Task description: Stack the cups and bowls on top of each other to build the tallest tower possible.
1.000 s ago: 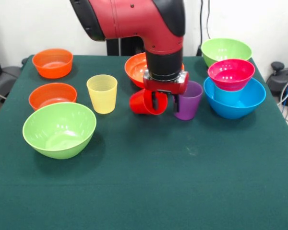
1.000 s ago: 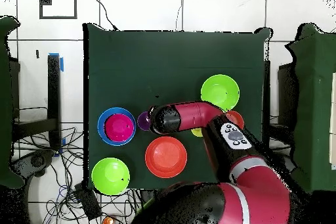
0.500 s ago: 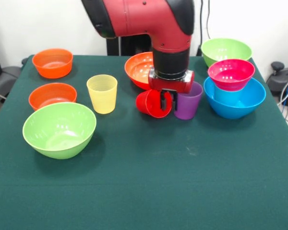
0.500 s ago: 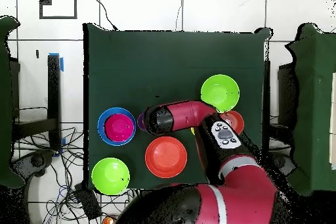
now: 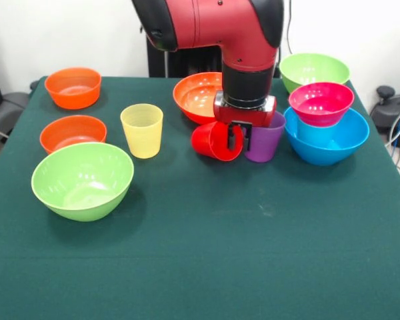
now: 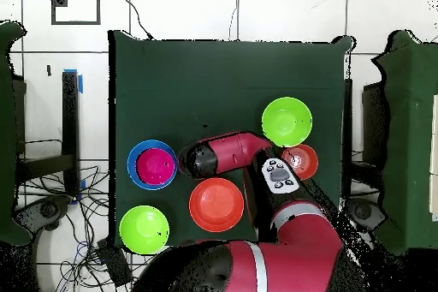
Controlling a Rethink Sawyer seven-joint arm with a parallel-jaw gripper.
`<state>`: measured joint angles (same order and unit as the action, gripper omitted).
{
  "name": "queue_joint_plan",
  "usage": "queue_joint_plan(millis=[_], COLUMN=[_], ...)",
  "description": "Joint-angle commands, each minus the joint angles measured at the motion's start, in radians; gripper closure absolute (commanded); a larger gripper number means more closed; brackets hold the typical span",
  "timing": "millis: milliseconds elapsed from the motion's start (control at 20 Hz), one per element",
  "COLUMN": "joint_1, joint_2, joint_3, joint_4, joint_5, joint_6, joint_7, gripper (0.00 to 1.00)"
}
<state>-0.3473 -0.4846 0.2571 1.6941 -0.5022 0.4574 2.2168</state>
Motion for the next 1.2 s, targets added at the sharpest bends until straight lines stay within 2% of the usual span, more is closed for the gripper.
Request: queue_joint_plan(millis=[50,100,400,500,750,850,1200], joint_1=[0.013,0.013,0.04,0.049,0.091,0.094,0.095], joint_2=[0.045,0.045,0.025,-0.004,-0.138,-0.168,-0.168], joint_3=[-0.006,-0.007,-0.025,-0.023,-0.02,-0.01,0.011], joint_4=[-0.061,-0.063,-0.09,-0.09,-0.098,-0.09,-0.112], joint_5=[-0.069,-0.068,-0.078,-0.066,-0.034,-0.027,-0.042], joint_6=[0.062,0.066,0.109,0.154,0.349,0.388,0.427], joint_7=[-0.086,-0.089,-0.106,-0.121,-0.183,-0.189,-0.161], gripper=[1.0,0.0,0.0,0.0,0.0,0.0,0.0])
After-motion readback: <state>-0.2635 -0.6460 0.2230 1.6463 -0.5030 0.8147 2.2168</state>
